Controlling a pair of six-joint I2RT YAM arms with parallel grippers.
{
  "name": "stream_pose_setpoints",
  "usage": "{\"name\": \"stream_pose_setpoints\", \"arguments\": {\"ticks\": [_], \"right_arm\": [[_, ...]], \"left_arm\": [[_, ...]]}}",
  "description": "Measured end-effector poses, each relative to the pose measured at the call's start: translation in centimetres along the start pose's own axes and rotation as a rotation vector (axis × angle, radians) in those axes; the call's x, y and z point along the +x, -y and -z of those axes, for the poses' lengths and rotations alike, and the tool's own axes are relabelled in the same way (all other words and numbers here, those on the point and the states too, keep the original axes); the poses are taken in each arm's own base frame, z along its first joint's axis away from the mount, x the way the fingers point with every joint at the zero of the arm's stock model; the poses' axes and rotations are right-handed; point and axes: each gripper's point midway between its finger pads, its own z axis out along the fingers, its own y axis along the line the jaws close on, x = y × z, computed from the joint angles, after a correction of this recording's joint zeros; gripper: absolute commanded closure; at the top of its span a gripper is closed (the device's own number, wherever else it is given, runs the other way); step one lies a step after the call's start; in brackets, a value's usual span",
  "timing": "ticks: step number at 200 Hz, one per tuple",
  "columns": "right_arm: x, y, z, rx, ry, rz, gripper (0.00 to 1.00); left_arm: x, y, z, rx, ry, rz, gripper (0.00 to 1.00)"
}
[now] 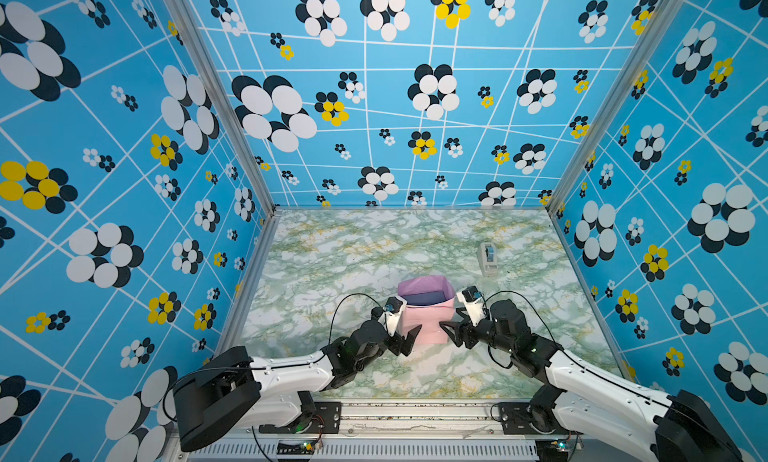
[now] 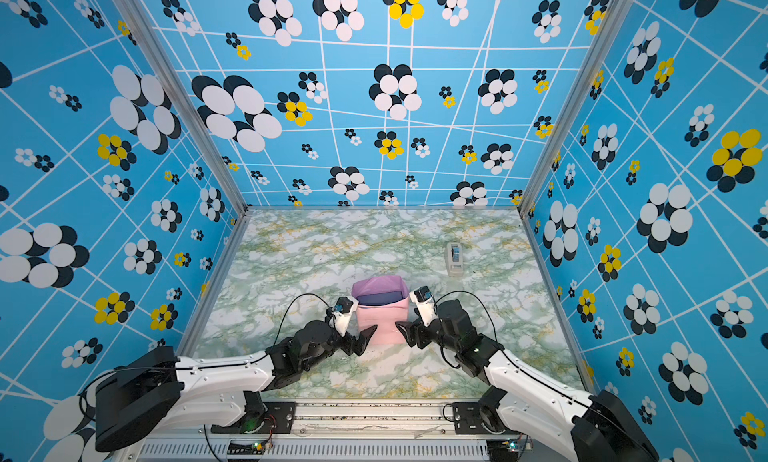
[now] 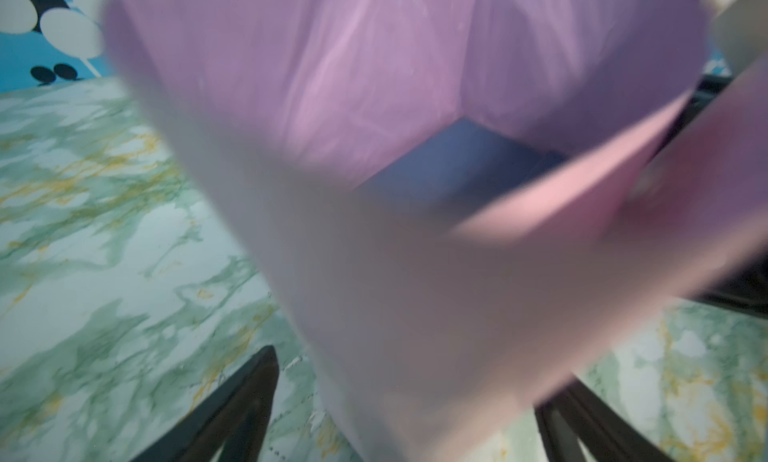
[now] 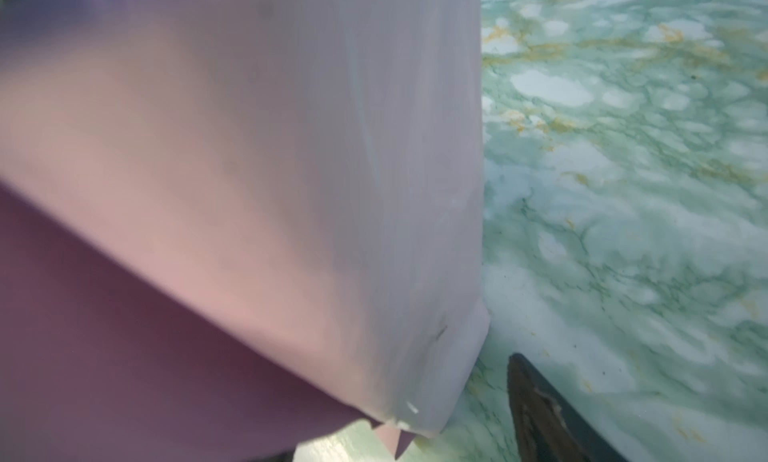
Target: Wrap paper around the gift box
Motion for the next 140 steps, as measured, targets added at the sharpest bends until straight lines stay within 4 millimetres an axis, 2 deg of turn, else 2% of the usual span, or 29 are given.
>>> {"name": "stream_pose_setpoints", "arguments": {"ticks": [14,27,41,57,109,140], "right_arm": [[-2.1,-0.4,0.2,-0.03,0.038,-0.005,0.22],[-3.6,-0.6,0.3,-0.053,0.063,-0.005,0.22],[-4.7,-0.9,0.1,-0.076,0.07,-0.009,0.21],[-5.2,-0.8,-0.4,-0.092,0.062,-0.016,0.21],[-3.8,0.0,-2.4,-0.113,-0.023,-0.055,0.21],[-2.4,1.3,-3.1,-0.072,-0.069,-0.089,0.22]], "left_arm": [[-2.1,0.3,0.6,0.015,0.055,0.021,0.05],[-3.2,0.2,0.9,0.019,0.082,0.039,0.05],[-3.7,-0.3,0.9,0.009,0.088,0.052,0.05],[-3.2,-1.0,0.7,-0.008,0.067,0.065,0.06],[-0.9,-3.7,-0.6,-0.077,-0.011,0.133,0.12],[-0.7,-4.3,-0.8,-0.087,-0.014,0.176,0.15]]}}
